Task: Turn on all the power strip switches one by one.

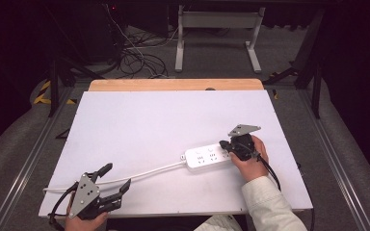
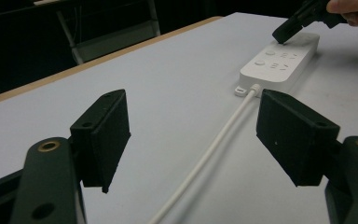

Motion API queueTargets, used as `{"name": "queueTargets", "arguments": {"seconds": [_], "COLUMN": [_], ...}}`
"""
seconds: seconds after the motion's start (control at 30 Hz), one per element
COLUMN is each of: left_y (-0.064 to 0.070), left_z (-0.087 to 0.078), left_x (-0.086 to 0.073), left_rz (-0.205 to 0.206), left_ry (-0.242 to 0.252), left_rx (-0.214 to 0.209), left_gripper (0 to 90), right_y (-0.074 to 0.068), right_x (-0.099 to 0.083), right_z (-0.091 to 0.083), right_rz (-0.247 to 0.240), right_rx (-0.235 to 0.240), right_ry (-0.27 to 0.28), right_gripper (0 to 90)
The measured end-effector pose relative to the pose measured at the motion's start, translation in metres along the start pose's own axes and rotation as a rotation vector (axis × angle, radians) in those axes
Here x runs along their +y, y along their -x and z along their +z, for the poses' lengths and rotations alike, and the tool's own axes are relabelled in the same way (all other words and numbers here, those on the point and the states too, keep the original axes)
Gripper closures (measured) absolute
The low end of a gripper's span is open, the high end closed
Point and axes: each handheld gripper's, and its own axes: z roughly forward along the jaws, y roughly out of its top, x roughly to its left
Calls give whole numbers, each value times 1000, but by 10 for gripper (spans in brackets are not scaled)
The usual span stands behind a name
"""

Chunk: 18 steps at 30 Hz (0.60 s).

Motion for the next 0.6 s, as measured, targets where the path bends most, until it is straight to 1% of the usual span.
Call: {"name": "queueTargets", "arguments": {"seconds": [0.2, 0.37, 0.5, 0.6], "left_y": [0, 0, 0, 0], "left_z": [0, 0, 0, 0], "left_x": [0, 0, 0, 0], "left_rz": [2, 0, 1, 1], "left_ry": [0, -1, 0, 0], "left_rx": [1, 0, 1, 1], "left_gripper": [263, 263, 263, 263], "right_y": [0, 0, -1, -1], "right_x": [0, -1, 0, -1], "right_z": [0, 1, 1, 2], "right_rz": [-6, 6, -10, -2], "right_rx": [-2, 5, -9, -6], "right_ry": [-2, 1, -5, -7], "right_gripper": [900, 900, 900, 900]}}
